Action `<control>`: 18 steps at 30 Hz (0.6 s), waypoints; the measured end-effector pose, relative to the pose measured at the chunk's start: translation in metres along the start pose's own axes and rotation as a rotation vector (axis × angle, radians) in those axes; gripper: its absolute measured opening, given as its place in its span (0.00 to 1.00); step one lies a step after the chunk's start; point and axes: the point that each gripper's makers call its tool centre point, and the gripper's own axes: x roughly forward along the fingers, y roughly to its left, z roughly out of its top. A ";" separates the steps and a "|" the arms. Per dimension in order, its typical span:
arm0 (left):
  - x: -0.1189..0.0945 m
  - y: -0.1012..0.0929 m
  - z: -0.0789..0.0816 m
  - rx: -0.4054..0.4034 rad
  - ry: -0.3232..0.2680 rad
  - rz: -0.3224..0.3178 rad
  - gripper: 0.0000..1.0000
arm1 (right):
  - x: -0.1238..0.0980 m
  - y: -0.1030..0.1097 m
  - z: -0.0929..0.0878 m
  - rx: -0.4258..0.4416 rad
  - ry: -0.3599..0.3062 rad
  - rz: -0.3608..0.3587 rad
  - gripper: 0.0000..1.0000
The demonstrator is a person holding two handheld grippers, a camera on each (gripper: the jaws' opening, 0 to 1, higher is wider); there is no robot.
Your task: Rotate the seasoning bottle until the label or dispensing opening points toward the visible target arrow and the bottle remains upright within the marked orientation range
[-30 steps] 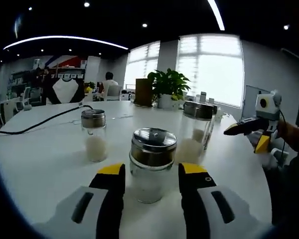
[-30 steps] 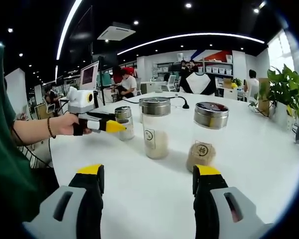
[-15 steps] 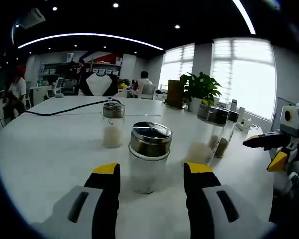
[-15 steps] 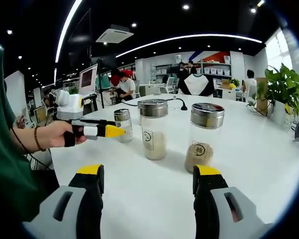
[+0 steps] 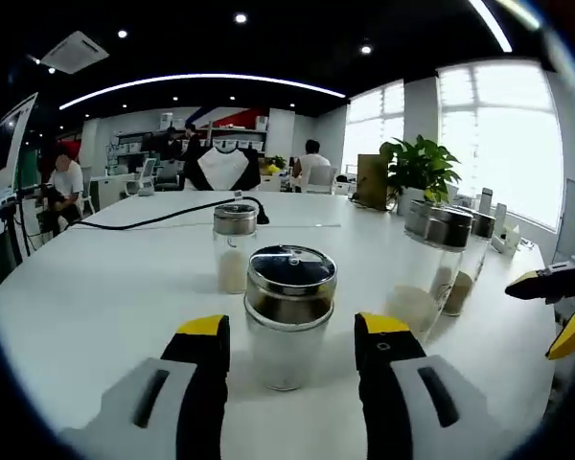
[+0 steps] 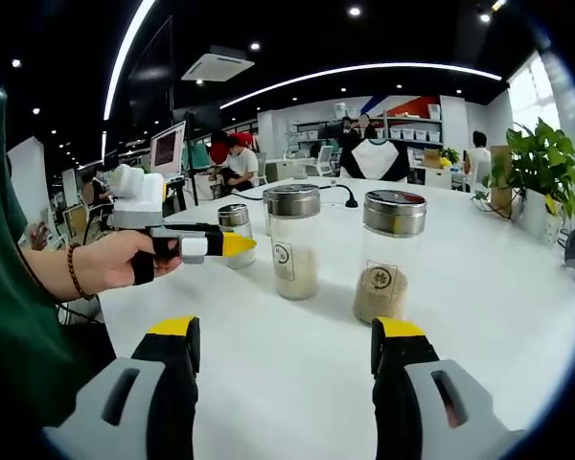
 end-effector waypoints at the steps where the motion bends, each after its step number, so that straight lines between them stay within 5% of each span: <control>1: -0.001 0.000 0.000 0.003 -0.001 0.001 0.52 | 0.000 0.000 0.000 -0.002 0.000 0.000 0.74; 6: 0.001 0.005 -0.001 0.000 0.004 0.009 0.38 | 0.002 0.001 0.001 0.001 0.001 0.003 0.74; 18: -0.001 0.003 -0.001 0.056 0.003 0.007 0.35 | 0.004 0.002 0.001 0.002 0.005 0.009 0.74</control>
